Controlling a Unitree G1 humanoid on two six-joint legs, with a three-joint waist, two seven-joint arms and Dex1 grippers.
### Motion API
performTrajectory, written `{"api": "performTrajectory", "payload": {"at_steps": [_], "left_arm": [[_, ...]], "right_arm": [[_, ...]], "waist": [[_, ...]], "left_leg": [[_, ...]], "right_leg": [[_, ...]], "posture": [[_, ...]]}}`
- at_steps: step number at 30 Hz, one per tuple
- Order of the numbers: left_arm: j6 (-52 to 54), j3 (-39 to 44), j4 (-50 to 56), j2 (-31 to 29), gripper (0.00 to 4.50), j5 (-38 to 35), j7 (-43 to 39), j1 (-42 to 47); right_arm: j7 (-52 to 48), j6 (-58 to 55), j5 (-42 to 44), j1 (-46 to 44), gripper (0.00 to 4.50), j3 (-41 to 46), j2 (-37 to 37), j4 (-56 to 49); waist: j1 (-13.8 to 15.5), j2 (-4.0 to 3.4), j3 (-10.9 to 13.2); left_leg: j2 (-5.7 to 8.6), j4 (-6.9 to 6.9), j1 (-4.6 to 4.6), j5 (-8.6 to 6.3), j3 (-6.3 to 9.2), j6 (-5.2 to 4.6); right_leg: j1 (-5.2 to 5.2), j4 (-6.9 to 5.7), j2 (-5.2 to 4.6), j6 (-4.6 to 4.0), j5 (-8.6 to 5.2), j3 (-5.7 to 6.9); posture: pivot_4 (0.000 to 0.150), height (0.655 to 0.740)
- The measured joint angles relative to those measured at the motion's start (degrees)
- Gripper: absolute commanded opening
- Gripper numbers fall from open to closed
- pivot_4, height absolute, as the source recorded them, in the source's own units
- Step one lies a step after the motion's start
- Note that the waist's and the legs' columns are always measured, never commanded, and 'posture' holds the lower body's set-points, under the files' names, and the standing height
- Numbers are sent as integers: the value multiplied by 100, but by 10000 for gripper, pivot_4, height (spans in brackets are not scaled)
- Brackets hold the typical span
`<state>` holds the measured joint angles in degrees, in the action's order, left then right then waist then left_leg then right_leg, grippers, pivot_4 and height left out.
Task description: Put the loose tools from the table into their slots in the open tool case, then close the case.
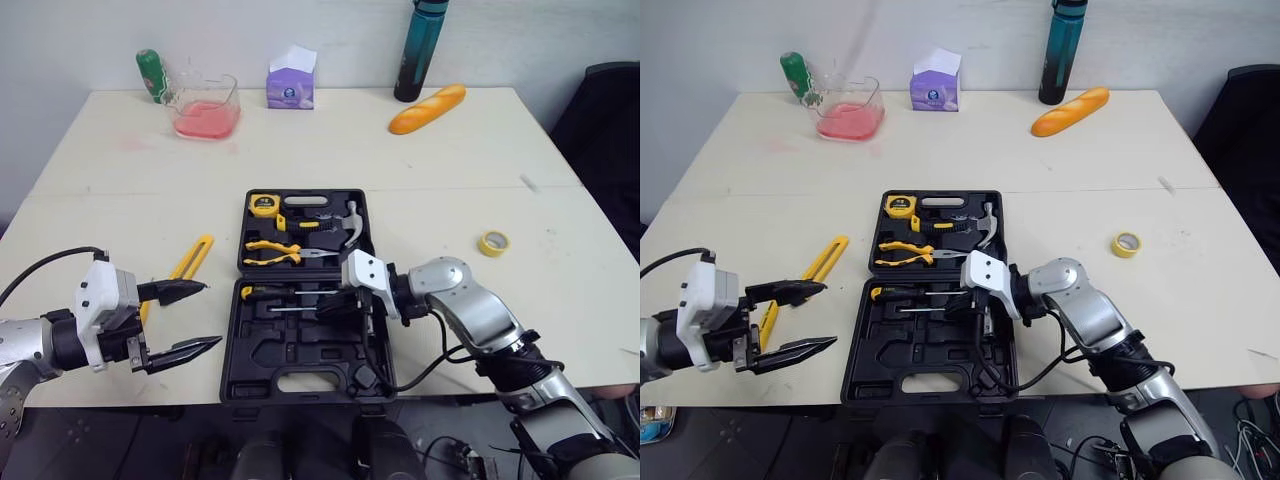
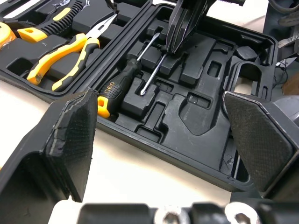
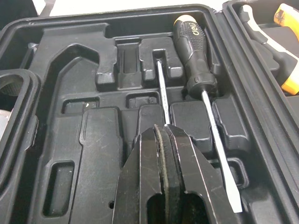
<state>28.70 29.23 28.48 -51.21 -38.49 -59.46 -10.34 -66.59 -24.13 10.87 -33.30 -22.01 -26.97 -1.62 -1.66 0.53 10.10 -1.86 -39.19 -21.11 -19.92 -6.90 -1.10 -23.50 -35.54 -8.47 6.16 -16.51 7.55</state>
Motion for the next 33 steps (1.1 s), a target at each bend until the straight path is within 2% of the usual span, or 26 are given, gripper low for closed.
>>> {"api": "performTrajectory", "payload": {"at_steps": [4,9,12,14,16,18,20,24,28,30,33], "left_arm": [[-83,-5,-3,98,45000,61,61,-3],[-318,38,-287,348,45000,155,198,-36],[-308,312,-581,390,45000,65,187,-93],[-354,858,-962,383,45000,60,125,-310],[-438,1292,-1263,383,45000,88,116,-481],[-631,1701,-1536,393,45000,195,119,-691],[-829,2013,-1770,436,45000,324,179,-869],[-1233,2665,-2513,585,45000,576,351,-1158],[-1749,2944,-3468,608,45000,815,395,-1331],[-2062,3099,-4130,682,45000,933,645,-1290],[-2413,3079,-4525,812,45000,1065,1000,-1156]], "right_arm": [[-259,656,291,319,487,278,6,221],[-1245,914,2158,525,487,1764,-38,-85],[-1301,568,2228,443,8945,2056,-884,24],[-1217,638,2041,434,18107,2545,-1581,482],[-1128,975,1876,422,26808,2992,-1935,834],[-1134,1577,1585,488,38347,3254,-2351,1281],[-1121,2051,1358,552,44597,3493,-2678,1938],[-1034,3040,1006,649,44597,3972,-3156,3366],[-736,3804,788,550,44597,4232,-3498,4657],[-460,4150,669,433,44597,4317,-3637,5276],[-93,4586,505,247,44597,4345,-3689,5940]], "waist": [[4,-5,8],[19,-11,19],[9,-12,21],[13,-15,23],[7,-15,23],[-6,-15,23],[-3,-15,24],[-10,-15,24],[-30,-27,29],[-40,-34,33],[-70,-31,32]], "left_leg": [[4,1,-9,0,-1,-2],[3,0,-9,1,3,-6],[5,0,-13,-1,-1,-9],[5,3,-17,-3,-2,-10],[2,6,-16,-4,-5,-7],[1,7,-12,-4,-15,-7],[3,7,-11,-5,-18,-9],[1,7,-5,-6,-22,-12],[-3,8,-1,-8,-26,-8],[-6,9,-2,-10,-26,-5],[-10,9,0,-13,-26,0]], "right_leg": [[-2,3,-1,1,1,2],[1,5,0,5,3,4],[-7,4,-5,4,2,2],[-11,10,-5,3,1,4],[-12,13,-1,1,1,6],[-11,16,-1,2,1,4],[-10,17,-3,4,2,2],[-10,41,-5,4,2,0],[-14,38,-8,0,0,-3],[-16,38,-8,-1,-1,-2],[-15,36,-17,-2,-1,-3]], "posture": [[1500,7400],[1500,7400],[1500,7400],[1500,7400],[1500,7400],[1500,7400],[1500,7400],[1500,7400],[1500,7400],[1500,7400],[1500,7400]]}}
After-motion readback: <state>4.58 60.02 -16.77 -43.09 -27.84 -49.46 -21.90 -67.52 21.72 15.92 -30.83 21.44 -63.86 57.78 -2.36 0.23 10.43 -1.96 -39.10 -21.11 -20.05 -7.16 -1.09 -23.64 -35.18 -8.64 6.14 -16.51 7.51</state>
